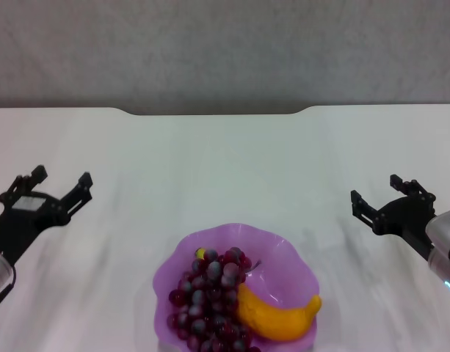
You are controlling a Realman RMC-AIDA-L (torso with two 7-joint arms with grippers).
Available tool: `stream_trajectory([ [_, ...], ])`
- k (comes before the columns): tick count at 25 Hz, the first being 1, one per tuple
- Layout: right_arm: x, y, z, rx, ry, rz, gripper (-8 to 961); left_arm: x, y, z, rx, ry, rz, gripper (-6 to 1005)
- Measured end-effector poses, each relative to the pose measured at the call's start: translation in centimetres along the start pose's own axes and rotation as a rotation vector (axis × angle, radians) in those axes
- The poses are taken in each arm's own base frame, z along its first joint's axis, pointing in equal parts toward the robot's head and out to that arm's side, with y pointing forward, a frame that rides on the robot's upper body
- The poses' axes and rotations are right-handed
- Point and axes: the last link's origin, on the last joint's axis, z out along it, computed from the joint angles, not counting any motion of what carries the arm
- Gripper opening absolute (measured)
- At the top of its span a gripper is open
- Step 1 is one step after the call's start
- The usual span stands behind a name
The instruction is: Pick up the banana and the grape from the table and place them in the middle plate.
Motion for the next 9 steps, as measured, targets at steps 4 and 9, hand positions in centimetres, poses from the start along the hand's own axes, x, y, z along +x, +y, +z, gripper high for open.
stream_trajectory([
  [4,-0.3,0.1,-0.1,-0.007,-0.027,-0.006,819,-0.9,-0.2,0.0,-0.002,-0.01,-0.018,892],
  [9,-0.8,0.4,-0.4,-0.014,-0.079,-0.073,819,-1.5,-1.1,0.1,0.043,-0.04,-0.065,892],
])
